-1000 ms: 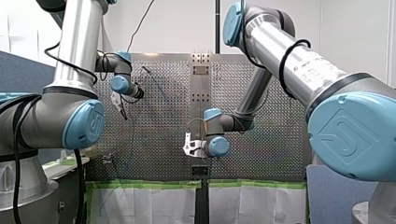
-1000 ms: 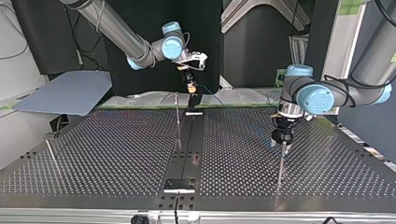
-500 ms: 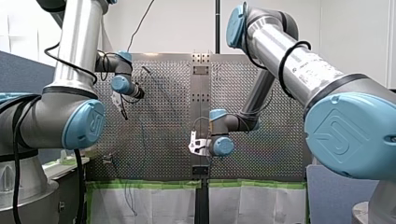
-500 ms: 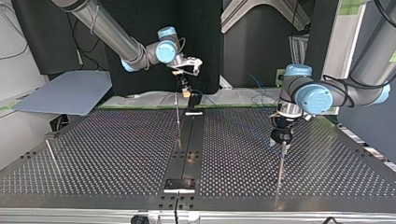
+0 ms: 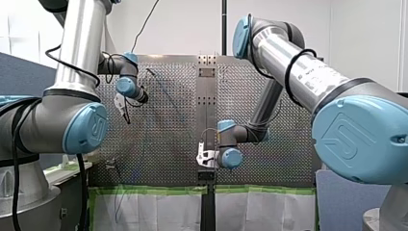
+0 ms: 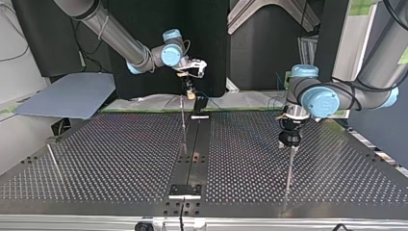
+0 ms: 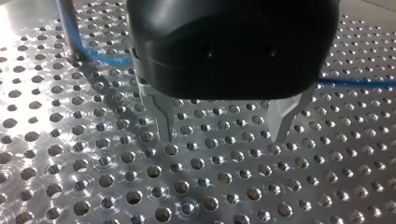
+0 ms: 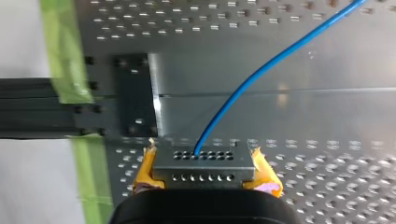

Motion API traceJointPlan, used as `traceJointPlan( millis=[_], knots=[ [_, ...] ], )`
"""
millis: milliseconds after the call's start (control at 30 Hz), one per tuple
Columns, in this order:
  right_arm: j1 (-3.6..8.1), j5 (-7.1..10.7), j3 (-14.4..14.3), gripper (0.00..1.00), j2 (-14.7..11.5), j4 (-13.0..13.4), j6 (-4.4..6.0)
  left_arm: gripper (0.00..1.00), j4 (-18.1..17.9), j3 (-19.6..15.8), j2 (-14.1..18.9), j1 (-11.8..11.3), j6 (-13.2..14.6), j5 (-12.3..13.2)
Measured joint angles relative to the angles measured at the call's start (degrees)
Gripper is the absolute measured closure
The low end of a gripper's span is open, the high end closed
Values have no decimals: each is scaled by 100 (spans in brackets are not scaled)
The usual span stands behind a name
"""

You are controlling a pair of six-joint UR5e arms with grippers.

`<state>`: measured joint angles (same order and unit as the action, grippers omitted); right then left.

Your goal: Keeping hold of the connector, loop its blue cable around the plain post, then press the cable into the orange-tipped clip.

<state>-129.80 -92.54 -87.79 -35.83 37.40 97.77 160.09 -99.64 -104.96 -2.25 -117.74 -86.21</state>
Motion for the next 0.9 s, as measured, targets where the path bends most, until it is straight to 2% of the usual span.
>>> traceJointPlan(
  millis=[167,300,533,667,767,900],
  knots=[
    [-13,8,111,100,273,-19,2,0,5,0,0,13,27,-18],
    [6,-67,143,100,491,-26,37,0,0,0,0,18,31,-20],
    [112,-211,160,100,897,120,293,0,-11,-1,0,18,32,-27],
    [213,-357,167,100,1159,250,495,0,-9,0,0,19,32,-30],
    [286,-441,167,100,1343,339,607,0,0,0,0,18,32,-30],
    [369,-484,168,100,1589,381,679,0,5,0,0,20,32,-26]
  ],
)
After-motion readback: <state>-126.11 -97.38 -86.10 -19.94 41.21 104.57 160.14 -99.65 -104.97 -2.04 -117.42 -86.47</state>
